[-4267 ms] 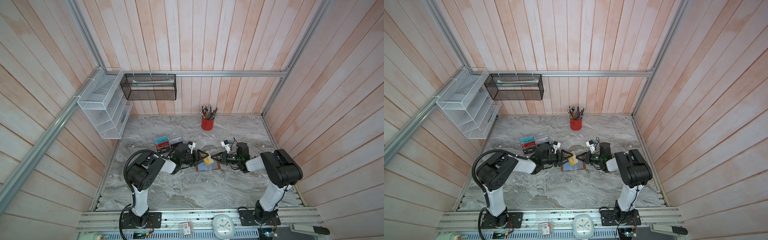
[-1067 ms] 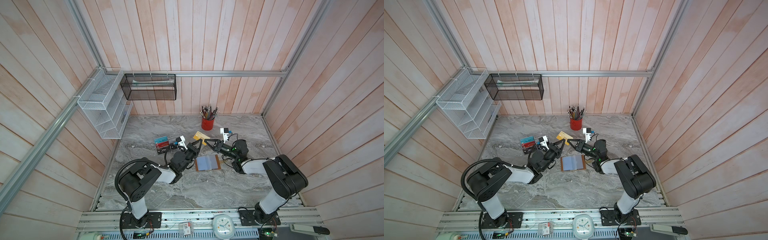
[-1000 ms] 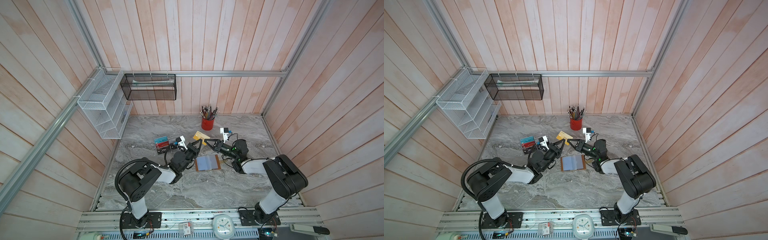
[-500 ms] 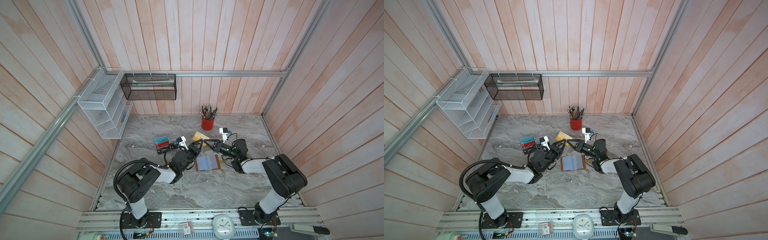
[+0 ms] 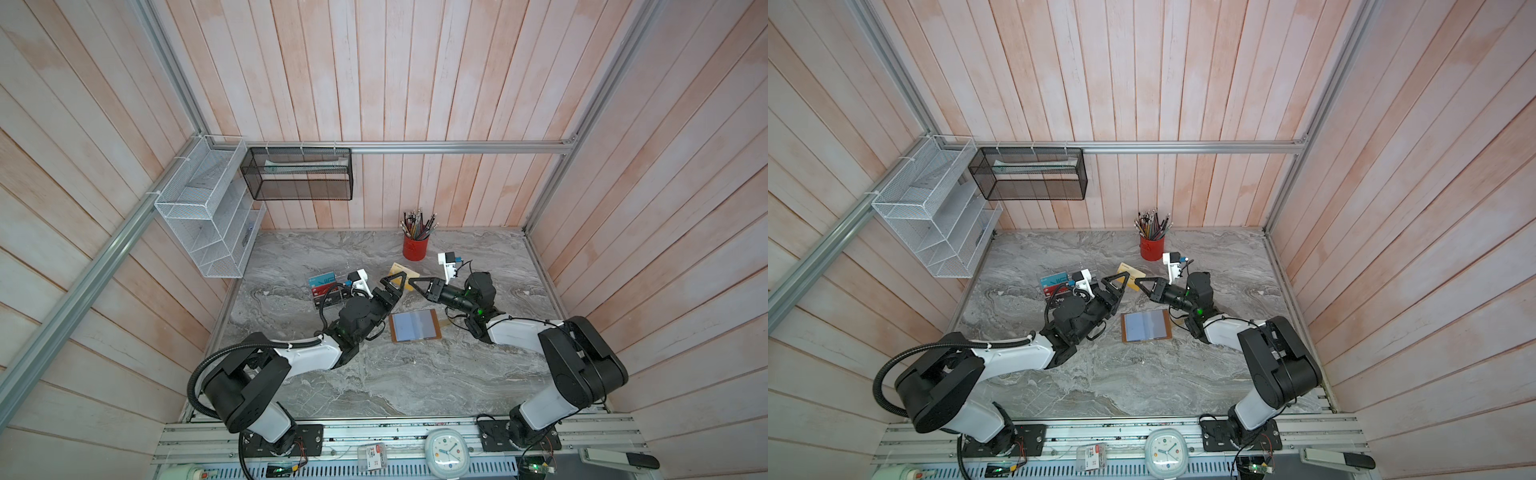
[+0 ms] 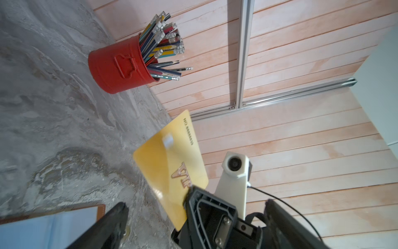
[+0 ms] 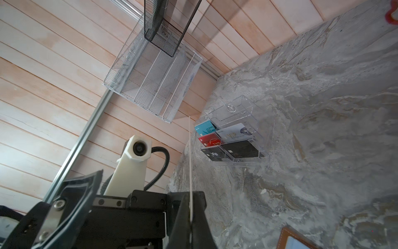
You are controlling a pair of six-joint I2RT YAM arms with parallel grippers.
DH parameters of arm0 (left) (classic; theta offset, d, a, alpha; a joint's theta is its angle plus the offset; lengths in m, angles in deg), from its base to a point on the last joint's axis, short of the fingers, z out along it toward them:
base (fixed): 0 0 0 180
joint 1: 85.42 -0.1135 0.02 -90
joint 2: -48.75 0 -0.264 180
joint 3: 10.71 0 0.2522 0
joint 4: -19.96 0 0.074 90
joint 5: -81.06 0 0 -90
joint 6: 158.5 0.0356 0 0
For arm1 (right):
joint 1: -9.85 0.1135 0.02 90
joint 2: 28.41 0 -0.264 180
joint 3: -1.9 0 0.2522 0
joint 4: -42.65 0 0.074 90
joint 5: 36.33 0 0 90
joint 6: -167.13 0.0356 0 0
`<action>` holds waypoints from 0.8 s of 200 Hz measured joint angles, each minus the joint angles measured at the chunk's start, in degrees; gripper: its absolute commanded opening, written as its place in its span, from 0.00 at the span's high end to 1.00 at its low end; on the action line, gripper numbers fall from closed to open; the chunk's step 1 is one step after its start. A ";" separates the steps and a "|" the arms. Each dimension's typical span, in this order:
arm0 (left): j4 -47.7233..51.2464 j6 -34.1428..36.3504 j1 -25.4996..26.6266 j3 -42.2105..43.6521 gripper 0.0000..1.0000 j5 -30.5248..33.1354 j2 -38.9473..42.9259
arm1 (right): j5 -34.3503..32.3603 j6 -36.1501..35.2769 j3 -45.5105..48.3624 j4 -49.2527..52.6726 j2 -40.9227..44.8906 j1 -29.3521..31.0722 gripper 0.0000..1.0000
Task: Take the credit cards out of the card holder
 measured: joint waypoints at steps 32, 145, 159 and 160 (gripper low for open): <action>21.33 2.03 -1.84 -6.29 0.00 0.26 6.51 | -4.44 -11.34 -2.51 11.76 4.74 0.63 1.00; 56.19 4.79 -12.68 -17.16 0.00 -12.09 11.10 | -40.48 -49.20 -4.52 29.81 6.45 23.15 1.00; 56.54 3.43 -13.31 -16.87 0.00 -14.93 10.82 | -44.48 -52.22 -4.52 29.51 6.43 24.96 1.00; 56.54 3.30 -13.38 -16.83 0.00 -15.19 10.82 | -44.65 -52.35 -4.52 29.51 6.43 25.05 1.00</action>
